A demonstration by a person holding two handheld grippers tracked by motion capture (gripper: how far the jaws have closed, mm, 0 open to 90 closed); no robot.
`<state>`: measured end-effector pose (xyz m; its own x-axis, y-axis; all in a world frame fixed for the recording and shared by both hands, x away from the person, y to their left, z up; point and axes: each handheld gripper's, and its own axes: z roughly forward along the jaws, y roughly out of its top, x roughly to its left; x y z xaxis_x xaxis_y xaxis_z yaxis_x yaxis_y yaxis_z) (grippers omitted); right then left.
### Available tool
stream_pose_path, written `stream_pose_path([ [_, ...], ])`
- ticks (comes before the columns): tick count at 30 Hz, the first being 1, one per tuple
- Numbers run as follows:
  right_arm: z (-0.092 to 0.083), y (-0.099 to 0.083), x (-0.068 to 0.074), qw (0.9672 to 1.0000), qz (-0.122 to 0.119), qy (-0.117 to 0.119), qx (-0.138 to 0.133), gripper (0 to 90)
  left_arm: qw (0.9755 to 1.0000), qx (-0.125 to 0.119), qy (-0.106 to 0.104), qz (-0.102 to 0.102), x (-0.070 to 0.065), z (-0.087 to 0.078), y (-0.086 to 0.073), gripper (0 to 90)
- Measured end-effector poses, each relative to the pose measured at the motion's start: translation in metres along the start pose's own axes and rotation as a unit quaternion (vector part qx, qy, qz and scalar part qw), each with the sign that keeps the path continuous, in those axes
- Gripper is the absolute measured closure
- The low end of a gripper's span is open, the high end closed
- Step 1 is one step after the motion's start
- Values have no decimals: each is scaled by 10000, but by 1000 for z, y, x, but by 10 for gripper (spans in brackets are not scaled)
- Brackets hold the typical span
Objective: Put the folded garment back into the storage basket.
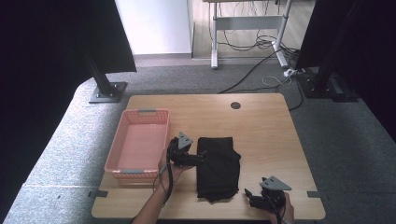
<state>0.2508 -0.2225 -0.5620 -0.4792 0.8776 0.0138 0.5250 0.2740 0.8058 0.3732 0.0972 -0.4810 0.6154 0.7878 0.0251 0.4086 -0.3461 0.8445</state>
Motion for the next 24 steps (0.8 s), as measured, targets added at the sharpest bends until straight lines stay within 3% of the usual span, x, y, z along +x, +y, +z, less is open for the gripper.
stream_pose_path([
  [24, 0, 0, 0, 10000, 1, 46, 5, 151, 9999, 159, -43, -42, -1, 29, 14, 52],
])
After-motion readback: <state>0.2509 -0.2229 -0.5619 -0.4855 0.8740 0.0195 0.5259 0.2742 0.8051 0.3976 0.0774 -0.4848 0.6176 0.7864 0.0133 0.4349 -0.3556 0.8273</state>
